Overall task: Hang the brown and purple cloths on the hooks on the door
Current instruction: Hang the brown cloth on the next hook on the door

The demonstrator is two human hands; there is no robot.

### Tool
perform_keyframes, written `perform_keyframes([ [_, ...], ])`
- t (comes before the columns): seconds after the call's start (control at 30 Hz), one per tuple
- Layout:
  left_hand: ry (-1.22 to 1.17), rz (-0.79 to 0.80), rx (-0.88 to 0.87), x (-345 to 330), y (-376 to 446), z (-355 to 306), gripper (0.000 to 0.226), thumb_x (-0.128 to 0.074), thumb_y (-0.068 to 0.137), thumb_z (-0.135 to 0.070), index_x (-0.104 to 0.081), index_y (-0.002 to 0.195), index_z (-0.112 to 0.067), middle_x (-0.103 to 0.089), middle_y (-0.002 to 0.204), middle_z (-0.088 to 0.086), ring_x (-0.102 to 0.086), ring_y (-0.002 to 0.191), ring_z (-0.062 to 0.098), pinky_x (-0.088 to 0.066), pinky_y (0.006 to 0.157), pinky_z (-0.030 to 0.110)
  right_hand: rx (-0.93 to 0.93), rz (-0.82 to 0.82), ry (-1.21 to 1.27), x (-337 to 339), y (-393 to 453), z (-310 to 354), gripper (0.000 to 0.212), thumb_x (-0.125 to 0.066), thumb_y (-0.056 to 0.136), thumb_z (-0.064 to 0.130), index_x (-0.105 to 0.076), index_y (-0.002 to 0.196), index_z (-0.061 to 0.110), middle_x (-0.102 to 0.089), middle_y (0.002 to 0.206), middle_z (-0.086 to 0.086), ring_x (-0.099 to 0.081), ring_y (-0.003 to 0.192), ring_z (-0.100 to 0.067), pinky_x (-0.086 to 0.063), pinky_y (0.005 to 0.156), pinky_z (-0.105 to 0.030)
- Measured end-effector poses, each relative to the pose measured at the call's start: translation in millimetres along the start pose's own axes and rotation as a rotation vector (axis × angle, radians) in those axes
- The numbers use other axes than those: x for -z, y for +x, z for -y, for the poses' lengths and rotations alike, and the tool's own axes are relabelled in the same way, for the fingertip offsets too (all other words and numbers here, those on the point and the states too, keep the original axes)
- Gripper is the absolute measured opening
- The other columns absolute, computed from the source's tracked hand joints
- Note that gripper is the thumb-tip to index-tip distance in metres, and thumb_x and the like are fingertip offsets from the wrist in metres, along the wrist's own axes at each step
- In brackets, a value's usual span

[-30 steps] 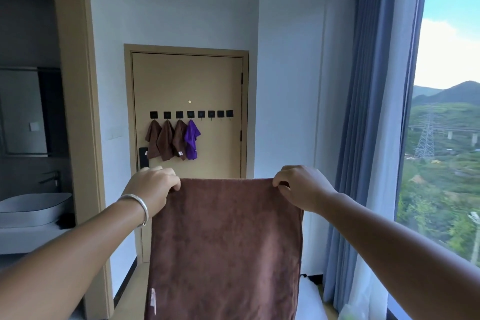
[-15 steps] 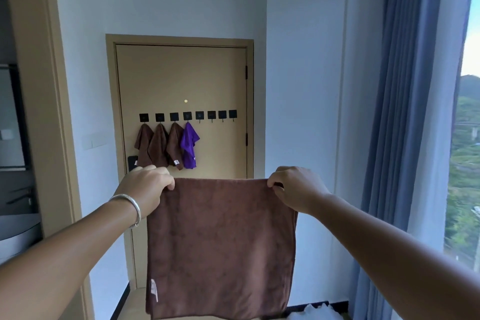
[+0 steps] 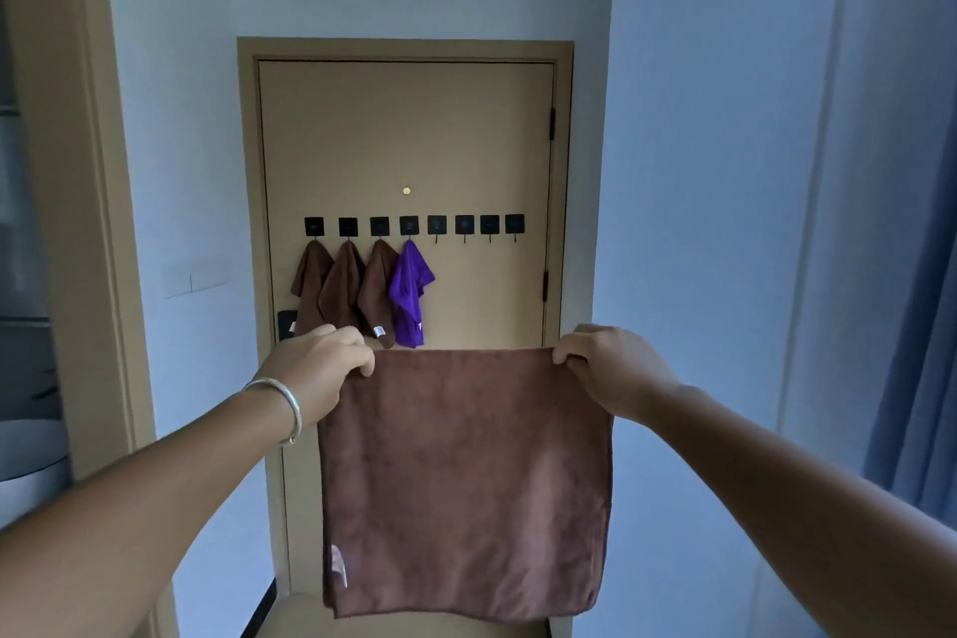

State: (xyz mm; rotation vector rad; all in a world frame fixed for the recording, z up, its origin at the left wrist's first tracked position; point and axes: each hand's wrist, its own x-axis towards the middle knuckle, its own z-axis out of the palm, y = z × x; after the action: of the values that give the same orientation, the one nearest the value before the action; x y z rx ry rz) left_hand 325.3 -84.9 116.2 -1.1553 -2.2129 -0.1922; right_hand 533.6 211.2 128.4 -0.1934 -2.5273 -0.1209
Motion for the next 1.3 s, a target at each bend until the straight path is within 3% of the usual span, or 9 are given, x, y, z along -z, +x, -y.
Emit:
perform_keyframes([
  [0.2,0.031,0.041,-0.069,-66.7,65.0,37.8,0.058,-0.044,0.066,0.017,-0.056,0.098,-0.030,-0.045,0.116,-0.021,-0.030,0.089,0.006,-0.036,0.060,0.026,0.116,-0.023,-0.010,-64.4,80.0,-22.5,0.051,-0.041,0.083,-0.010,-0.065,0.106,0.029,-0.059,0.108,0.011,-0.057,0.096,-0.015,-0.047,0.074,-0.026],
  [0.43,0.027,0.043,-0.092,-143.5,159.7,105.2,0.060,-0.044,0.071,0.012,-0.056,0.106,-0.035,-0.043,0.101,-0.020,-0.029,0.073,0.004,-0.033,0.064,0.022,0.139,-0.033,-0.032,-138.3,190.0,-43.4,0.045,-0.044,0.087,0.000,-0.065,0.113,0.030,-0.062,0.116,0.012,-0.058,0.101,-0.011,-0.050,0.085,-0.026],
  [0.6,0.017,-0.019,-0.091,-191.6,222.7,160.6,0.056,-0.043,0.079,0.002,-0.064,0.106,-0.043,-0.055,0.102,-0.017,-0.043,0.085,0.014,-0.036,0.076,0.022,0.131,-0.048,-0.033,-179.2,262.2,-55.0,0.044,-0.046,0.084,0.002,-0.067,0.113,0.028,-0.064,0.115,0.014,-0.059,0.102,-0.009,-0.049,0.088,-0.023],
  [0.8,-0.050,-0.084,-0.125,-229.2,278.8,199.4,0.012,-0.060,0.084,-0.034,-0.071,0.088,-0.035,-0.066,0.094,-0.022,-0.053,0.092,0.007,-0.030,0.084,0.023,0.145,-0.112,-0.093,-221.0,333.3,-65.4,0.043,-0.050,0.078,0.003,-0.071,0.108,0.026,-0.067,0.111,0.012,-0.049,0.091,-0.012,-0.043,0.079,-0.028],
  [0.87,-0.072,-0.039,-0.087,-239.6,297.2,207.8,0.015,-0.061,0.086,-0.046,-0.070,0.088,-0.034,-0.063,0.095,-0.022,-0.054,0.093,0.004,-0.032,0.083,0.022,0.134,-0.116,-0.099,-234.1,355.6,-70.0,0.041,-0.052,0.079,0.004,-0.071,0.108,0.026,-0.067,0.111,0.013,-0.048,0.096,-0.012,-0.040,0.084,-0.029],
  [0.97,-0.143,0.021,0.007,-256.9,329.9,220.7,0.011,-0.061,0.089,-0.038,-0.069,0.089,-0.031,-0.062,0.097,-0.016,-0.057,0.092,0.008,-0.042,0.078,0.025,0.124,-0.097,-0.062,-259.3,392.5,-79.9,0.029,-0.055,0.087,0.013,-0.070,0.109,0.023,-0.067,0.111,0.009,-0.052,0.106,-0.014,-0.044,0.091,-0.029],
  [1.07,-0.148,0.038,0.024,-279.7,356.6,230.4,0.007,-0.060,0.091,-0.026,-0.065,0.092,-0.030,-0.059,0.099,-0.013,-0.057,0.091,0.011,-0.046,0.079,0.028,0.088,-0.051,-0.037,-285.5,427.9,-91.0,0.018,-0.056,0.093,0.025,-0.070,0.105,0.023,-0.065,0.107,0.007,-0.058,0.098,-0.015,-0.049,0.085,-0.032],
  [1.17,-0.149,0.027,-0.029,-306.9,381.2,243.4,0.032,-0.055,0.087,-0.004,-0.055,0.095,-0.035,-0.049,0.103,-0.018,-0.053,0.081,0.005,-0.046,0.074,0.026,0.081,-0.040,0.026,-313.2,463.5,-107.1,0.017,-0.051,0.095,0.015,-0.067,0.099,0.022,-0.061,0.102,0.005,-0.060,0.091,-0.019,-0.050,0.077,-0.034],
  [1.3,-0.058,0.135,-0.149,-338.4,428.5,255.4,0.063,-0.042,0.071,0.014,-0.046,0.107,-0.038,-0.038,0.114,-0.020,-0.043,0.073,0.008,-0.042,0.067,0.028,0.208,-0.012,0.040,-347.6,516.5,-133.1,0.040,-0.047,0.090,-0.001,-0.060,0.114,0.028,-0.055,0.116,0.007,-0.055,0.102,-0.015,-0.047,0.082,-0.026],
])
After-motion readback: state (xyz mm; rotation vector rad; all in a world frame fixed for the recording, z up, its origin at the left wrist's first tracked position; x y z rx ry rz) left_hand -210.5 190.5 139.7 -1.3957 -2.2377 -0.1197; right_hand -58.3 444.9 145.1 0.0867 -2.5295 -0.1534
